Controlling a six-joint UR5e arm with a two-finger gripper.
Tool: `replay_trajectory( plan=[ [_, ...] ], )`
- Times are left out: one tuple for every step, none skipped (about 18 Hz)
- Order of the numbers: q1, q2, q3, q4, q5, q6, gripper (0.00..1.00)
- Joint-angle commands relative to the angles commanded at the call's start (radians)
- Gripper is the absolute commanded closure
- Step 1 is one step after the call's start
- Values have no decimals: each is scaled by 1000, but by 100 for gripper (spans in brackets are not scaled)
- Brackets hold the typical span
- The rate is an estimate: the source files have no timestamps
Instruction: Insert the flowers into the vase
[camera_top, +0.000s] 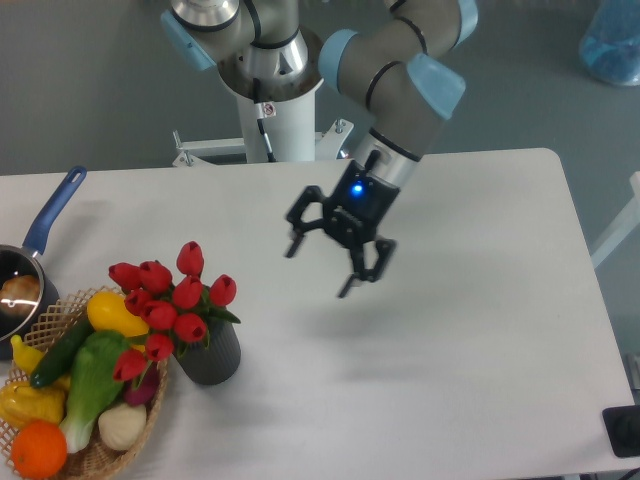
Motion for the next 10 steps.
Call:
replay_trajectory(
  plan=[
    [21,-11,22,5,80,6,0],
    [32,-23,43,9,105,20,0],
    [54,-38,66,15,107,25,0],
    [87,-61,92,17,107,25,0],
    [109,-90,123,18,105,25,0],
    [123,-116,164,21,110,35,0],
    [141,-173,207,21,121,89,0],
    [156,-196,218,23,124,138,0],
    [188,-222,253,22,125,203,0],
    [218,-245,285,18,125,231,0]
  ],
)
